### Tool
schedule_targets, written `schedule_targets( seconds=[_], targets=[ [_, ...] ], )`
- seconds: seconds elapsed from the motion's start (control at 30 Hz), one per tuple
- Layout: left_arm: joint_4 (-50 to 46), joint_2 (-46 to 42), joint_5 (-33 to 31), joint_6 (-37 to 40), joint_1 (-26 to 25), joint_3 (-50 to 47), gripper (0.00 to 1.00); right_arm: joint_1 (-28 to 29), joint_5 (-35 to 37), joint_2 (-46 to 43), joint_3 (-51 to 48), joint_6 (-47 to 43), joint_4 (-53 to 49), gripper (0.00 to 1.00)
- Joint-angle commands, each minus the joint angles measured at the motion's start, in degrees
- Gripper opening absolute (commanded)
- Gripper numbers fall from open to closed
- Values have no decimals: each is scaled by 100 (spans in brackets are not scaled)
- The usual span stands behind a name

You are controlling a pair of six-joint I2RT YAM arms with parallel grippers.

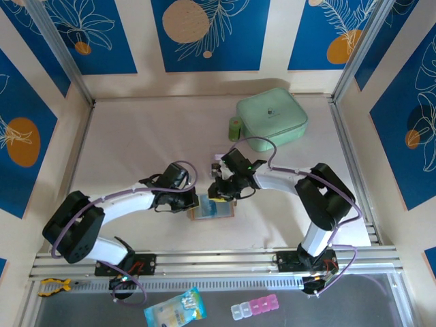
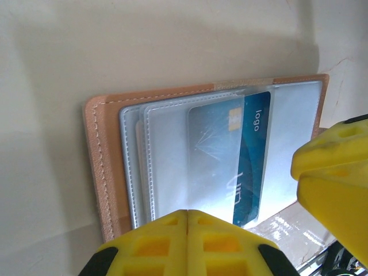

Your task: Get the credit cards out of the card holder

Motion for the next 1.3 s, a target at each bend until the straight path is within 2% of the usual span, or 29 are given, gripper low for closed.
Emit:
schedule_targets(
  seconds=[0.0, 1.0, 1.27],
  targets=[
    [126, 192, 146, -37, -82, 157, 2, -71, -139, -125, -162, 56, -42, 26],
    [53, 548, 18, -88, -88, 102, 2, -200, -684, 431, -425, 124, 513, 26],
    [-80, 556, -48, -45, -91, 93, 1, -208, -631, 474, -418, 117, 484, 26]
  ],
)
